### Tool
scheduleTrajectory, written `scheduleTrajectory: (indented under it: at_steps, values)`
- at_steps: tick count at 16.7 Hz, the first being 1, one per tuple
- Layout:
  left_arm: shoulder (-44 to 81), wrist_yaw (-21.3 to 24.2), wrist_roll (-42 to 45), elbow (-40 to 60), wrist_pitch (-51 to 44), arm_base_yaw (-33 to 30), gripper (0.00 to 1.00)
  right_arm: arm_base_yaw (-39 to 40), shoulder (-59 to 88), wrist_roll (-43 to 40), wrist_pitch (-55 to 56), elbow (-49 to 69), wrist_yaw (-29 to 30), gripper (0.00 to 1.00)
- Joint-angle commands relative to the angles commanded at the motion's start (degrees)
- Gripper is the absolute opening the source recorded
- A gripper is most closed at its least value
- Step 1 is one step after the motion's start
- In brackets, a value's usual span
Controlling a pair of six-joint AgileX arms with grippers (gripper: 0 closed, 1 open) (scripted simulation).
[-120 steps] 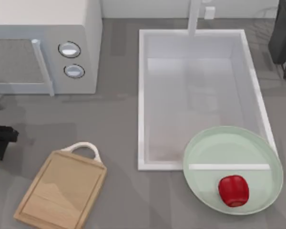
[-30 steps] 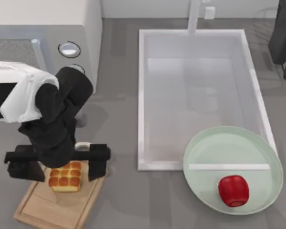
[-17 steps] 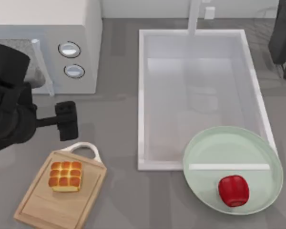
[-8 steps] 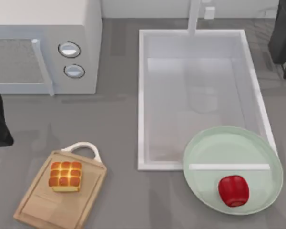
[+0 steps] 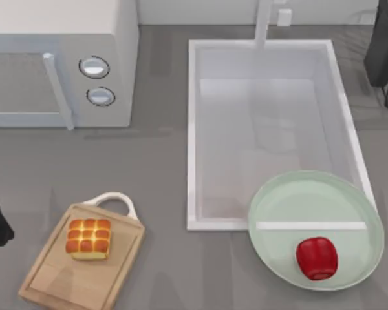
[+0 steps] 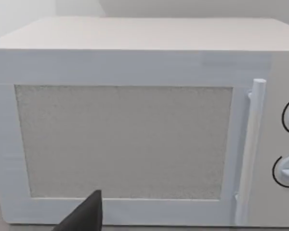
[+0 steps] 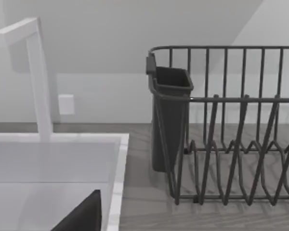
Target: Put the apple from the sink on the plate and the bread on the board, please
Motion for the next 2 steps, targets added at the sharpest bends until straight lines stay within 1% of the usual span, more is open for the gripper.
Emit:
scheduleTrajectory:
  at_steps: [2]
  values:
    - [-0.6, 0.0, 0.2, -0.6, 0.0, 0.1, 1.0, 0.0, 0.0, 0.0, 0.0, 0.0, 0.0, 1.0]
